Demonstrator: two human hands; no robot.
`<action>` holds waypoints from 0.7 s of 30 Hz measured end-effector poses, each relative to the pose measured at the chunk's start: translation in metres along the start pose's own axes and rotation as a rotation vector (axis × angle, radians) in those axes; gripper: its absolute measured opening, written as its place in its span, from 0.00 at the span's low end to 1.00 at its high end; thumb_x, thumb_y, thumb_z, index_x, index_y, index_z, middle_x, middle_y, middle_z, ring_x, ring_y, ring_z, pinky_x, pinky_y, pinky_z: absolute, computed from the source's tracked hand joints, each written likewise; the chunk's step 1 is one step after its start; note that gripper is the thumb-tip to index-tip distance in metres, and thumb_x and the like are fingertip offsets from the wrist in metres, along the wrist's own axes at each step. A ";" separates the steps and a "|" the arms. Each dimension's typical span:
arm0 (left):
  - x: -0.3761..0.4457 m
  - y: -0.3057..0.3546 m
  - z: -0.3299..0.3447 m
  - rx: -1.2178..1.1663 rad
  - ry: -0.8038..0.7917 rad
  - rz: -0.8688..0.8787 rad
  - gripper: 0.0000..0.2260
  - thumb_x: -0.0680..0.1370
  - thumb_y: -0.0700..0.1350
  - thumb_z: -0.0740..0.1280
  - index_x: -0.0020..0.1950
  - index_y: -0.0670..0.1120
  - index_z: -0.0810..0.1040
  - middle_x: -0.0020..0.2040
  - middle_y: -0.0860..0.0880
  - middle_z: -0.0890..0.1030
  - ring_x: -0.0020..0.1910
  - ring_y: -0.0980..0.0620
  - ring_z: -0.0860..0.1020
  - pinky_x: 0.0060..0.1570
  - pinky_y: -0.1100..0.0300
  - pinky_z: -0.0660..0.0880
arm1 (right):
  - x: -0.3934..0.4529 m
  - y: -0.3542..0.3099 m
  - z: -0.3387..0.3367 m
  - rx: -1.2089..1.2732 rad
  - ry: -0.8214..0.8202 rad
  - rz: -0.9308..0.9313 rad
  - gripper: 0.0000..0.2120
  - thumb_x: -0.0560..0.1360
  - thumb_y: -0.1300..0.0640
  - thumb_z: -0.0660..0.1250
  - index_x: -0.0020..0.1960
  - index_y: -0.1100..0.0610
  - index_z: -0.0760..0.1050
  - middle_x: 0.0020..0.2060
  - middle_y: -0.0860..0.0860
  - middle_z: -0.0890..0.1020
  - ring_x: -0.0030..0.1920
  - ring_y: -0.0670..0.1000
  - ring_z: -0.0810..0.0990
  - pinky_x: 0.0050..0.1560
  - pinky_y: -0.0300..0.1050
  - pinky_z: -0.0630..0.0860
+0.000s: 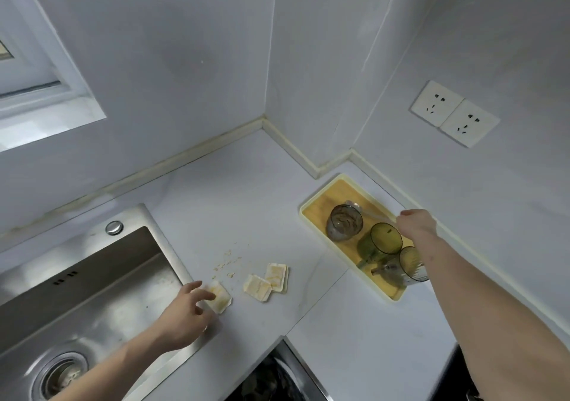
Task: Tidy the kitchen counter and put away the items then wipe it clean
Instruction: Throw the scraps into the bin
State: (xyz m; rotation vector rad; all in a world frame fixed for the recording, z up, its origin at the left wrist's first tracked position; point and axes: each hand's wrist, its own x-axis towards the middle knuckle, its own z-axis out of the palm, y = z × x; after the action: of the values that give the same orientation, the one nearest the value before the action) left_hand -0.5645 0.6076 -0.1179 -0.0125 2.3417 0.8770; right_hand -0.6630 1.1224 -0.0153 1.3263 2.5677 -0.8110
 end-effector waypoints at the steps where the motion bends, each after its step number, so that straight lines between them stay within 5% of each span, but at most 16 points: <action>1: 0.000 -0.001 0.001 0.013 -0.008 -0.006 0.17 0.77 0.46 0.67 0.66 0.55 0.77 0.80 0.52 0.58 0.45 0.65 0.82 0.50 0.66 0.74 | -0.008 -0.001 -0.004 0.054 0.030 -0.034 0.19 0.75 0.65 0.64 0.65 0.57 0.80 0.65 0.56 0.80 0.61 0.59 0.79 0.60 0.45 0.75; 3: 0.002 -0.003 0.003 0.031 -0.031 -0.019 0.19 0.76 0.48 0.69 0.67 0.55 0.76 0.81 0.52 0.55 0.47 0.62 0.82 0.53 0.64 0.75 | -0.026 -0.004 -0.007 0.162 0.097 -0.142 0.20 0.76 0.63 0.64 0.66 0.54 0.80 0.66 0.53 0.80 0.59 0.57 0.80 0.60 0.44 0.74; 5: 0.003 -0.004 0.005 0.052 -0.060 -0.015 0.17 0.76 0.49 0.70 0.64 0.59 0.76 0.82 0.51 0.53 0.50 0.59 0.82 0.53 0.64 0.75 | -0.055 -0.009 -0.002 0.272 0.134 -0.264 0.16 0.77 0.61 0.65 0.62 0.48 0.81 0.63 0.49 0.81 0.46 0.51 0.83 0.51 0.41 0.77; 8: -0.001 -0.003 0.006 0.090 -0.067 0.011 0.15 0.77 0.47 0.65 0.61 0.63 0.74 0.83 0.50 0.51 0.63 0.52 0.79 0.57 0.64 0.73 | -0.112 -0.015 0.019 0.351 0.097 -0.441 0.11 0.78 0.57 0.67 0.56 0.44 0.81 0.49 0.45 0.83 0.32 0.45 0.79 0.39 0.41 0.76; 14: -0.005 0.003 0.005 0.086 -0.054 0.019 0.13 0.76 0.46 0.67 0.59 0.58 0.78 0.71 0.53 0.64 0.57 0.53 0.78 0.65 0.60 0.71 | -0.198 -0.003 0.113 0.222 -0.198 -0.592 0.10 0.76 0.58 0.70 0.54 0.46 0.82 0.48 0.39 0.84 0.32 0.42 0.79 0.43 0.42 0.78; 17: -0.004 -0.001 0.004 0.077 -0.056 0.019 0.19 0.75 0.46 0.68 0.66 0.49 0.80 0.63 0.55 0.68 0.67 0.53 0.74 0.67 0.62 0.69 | -0.221 0.002 0.165 0.064 -0.334 -0.582 0.11 0.75 0.53 0.71 0.57 0.45 0.80 0.54 0.40 0.83 0.47 0.45 0.83 0.55 0.46 0.80; 21: -0.024 -0.004 0.005 0.028 -0.031 0.032 0.22 0.76 0.47 0.69 0.69 0.44 0.79 0.66 0.52 0.70 0.62 0.55 0.77 0.62 0.64 0.72 | -0.240 0.001 0.203 -0.095 -0.366 -0.525 0.17 0.76 0.48 0.68 0.64 0.47 0.77 0.59 0.46 0.81 0.58 0.51 0.81 0.56 0.47 0.78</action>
State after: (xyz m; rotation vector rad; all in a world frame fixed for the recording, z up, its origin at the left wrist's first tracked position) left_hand -0.5416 0.6023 -0.1100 0.0505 2.3310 0.8537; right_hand -0.5421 0.8457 -0.1017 0.4149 2.6210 -0.8890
